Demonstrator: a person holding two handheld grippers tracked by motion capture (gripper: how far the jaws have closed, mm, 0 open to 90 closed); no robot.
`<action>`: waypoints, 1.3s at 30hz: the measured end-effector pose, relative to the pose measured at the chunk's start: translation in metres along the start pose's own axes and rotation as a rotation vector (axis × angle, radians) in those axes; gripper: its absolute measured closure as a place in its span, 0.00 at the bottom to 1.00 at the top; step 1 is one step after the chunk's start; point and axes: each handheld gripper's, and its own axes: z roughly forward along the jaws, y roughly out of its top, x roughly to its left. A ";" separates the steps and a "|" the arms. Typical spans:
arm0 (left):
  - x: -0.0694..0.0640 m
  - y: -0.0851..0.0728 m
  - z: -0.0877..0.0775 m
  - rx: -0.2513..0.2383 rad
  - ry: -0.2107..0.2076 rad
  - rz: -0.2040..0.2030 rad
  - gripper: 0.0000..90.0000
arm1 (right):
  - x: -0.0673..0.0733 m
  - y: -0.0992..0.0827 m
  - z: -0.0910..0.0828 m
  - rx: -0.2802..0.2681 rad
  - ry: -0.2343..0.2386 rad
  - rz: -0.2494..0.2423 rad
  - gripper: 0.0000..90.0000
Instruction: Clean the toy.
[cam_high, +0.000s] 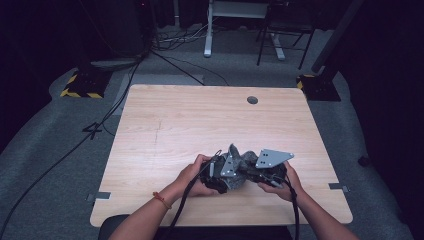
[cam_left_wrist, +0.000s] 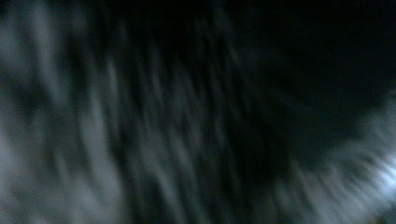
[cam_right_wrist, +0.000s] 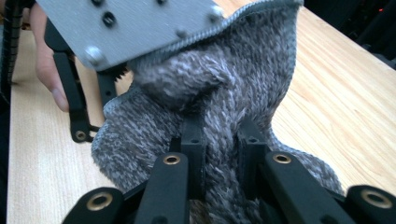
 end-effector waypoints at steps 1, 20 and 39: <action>0.000 -0.001 -0.001 0.002 0.001 0.002 0.38 | 0.000 0.000 0.001 0.001 0.000 0.000 0.86; 0.004 -0.004 -0.029 -0.120 0.008 -0.021 0.38 | -0.025 -0.029 -0.004 0.024 -0.017 0.099 0.86; -0.001 0.000 -0.014 -0.076 0.003 0.009 0.37 | -0.005 -0.009 -0.007 -0.122 0.114 0.116 0.86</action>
